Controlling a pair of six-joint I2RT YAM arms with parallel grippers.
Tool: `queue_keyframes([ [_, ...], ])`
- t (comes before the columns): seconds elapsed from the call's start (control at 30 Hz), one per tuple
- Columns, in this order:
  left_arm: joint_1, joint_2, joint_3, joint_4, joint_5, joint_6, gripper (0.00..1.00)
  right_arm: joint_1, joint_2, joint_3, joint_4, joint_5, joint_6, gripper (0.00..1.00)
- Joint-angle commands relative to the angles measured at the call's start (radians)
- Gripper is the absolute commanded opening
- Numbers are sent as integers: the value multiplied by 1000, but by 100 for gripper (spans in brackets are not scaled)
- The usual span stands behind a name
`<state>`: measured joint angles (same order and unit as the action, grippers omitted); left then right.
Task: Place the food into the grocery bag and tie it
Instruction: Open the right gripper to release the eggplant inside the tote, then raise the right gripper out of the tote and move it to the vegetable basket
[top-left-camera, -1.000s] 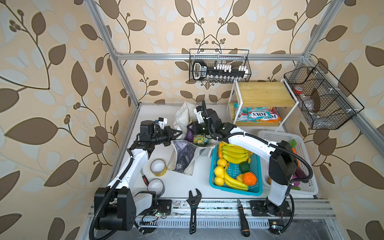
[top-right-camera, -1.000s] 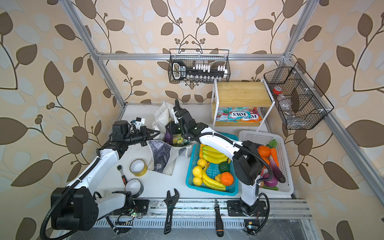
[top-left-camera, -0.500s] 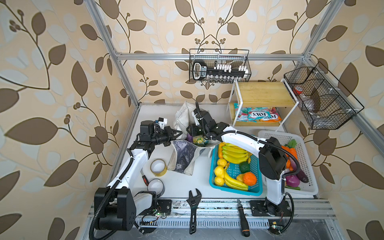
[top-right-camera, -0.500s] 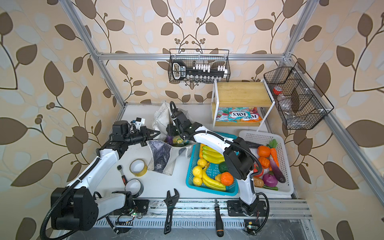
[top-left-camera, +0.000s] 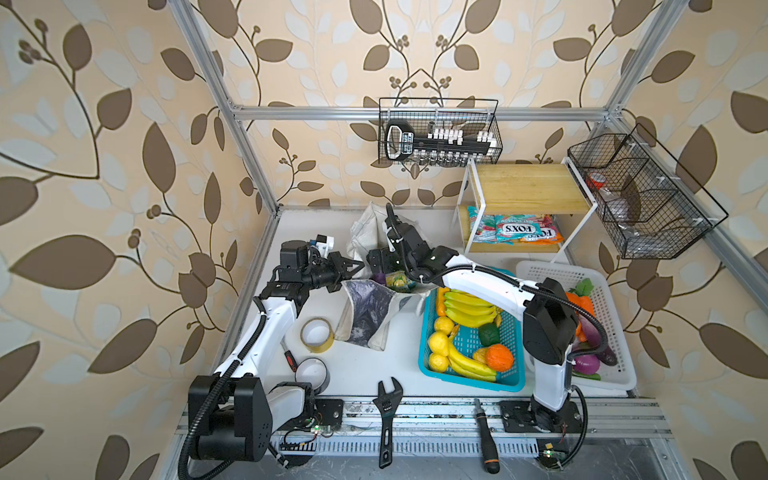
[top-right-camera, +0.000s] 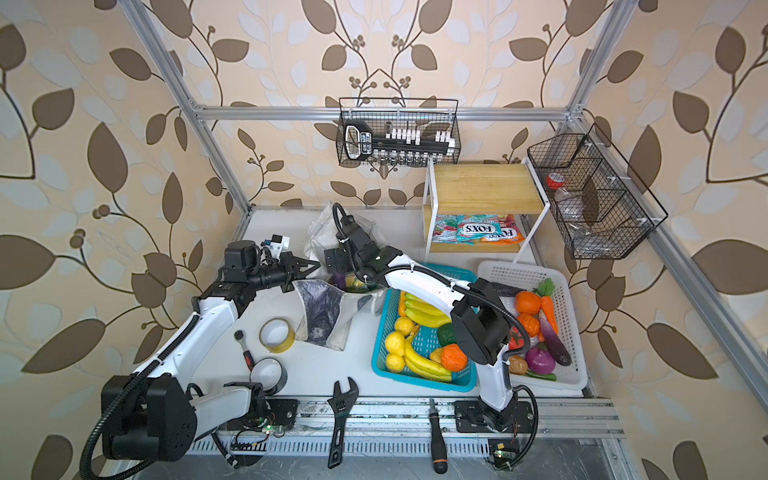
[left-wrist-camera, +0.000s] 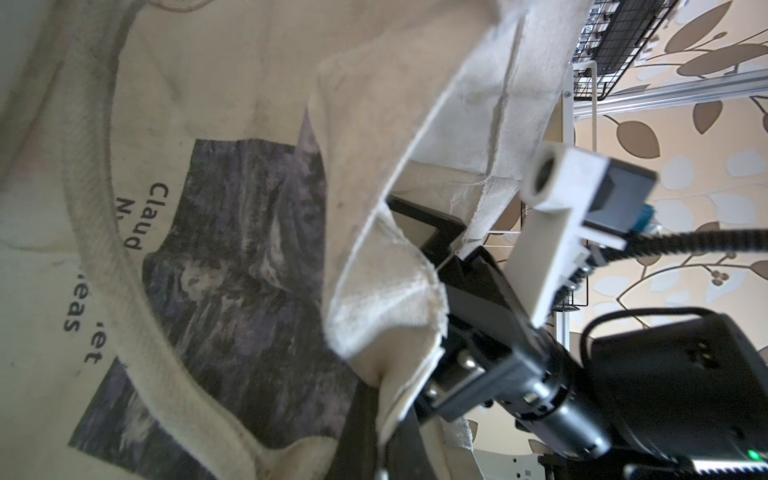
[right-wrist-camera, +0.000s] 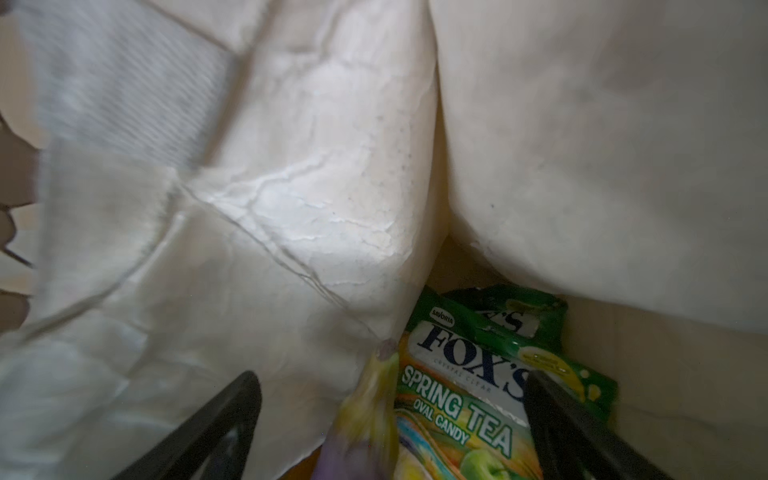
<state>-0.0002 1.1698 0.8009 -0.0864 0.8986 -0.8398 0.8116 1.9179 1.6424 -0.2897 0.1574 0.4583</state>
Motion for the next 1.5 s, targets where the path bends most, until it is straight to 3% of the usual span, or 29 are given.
queue_keyframes([
  [0.0, 2, -21, 38, 16, -1, 16, 0, 6, -105, 46, -18, 33, -33, 100],
  [0.33, 5, -35, 34, 11, -5, 22, 0, 15, -377, -67, -97, 116, -83, 100],
  [0.53, 5, -47, 22, 25, -12, 13, 0, -4, -706, -300, -230, 248, -62, 100],
  [0.7, 5, -47, 18, 31, 5, 1, 0, -81, -996, -494, -388, 287, 71, 100],
  [0.83, 5, -48, 18, 30, 19, 2, 0, -227, -1161, -616, -503, 240, 112, 100],
  [0.97, 5, -58, 9, 34, 20, -3, 0, -424, -1244, -701, -554, 162, 119, 100],
  [1.1, 4, -61, -5, 63, 26, -8, 0, -573, -1284, -775, -518, 168, 166, 99],
  [1.2, 5, -57, -18, 94, 42, -60, 0, -633, -1294, -900, -383, 154, 166, 98],
  [1.33, 4, -66, -22, 106, 53, -71, 0, -698, -1215, -948, -314, 248, 164, 100],
  [1.47, 2, -73, -25, 106, 56, -77, 0, -795, -1172, -967, -271, 234, 191, 96],
])
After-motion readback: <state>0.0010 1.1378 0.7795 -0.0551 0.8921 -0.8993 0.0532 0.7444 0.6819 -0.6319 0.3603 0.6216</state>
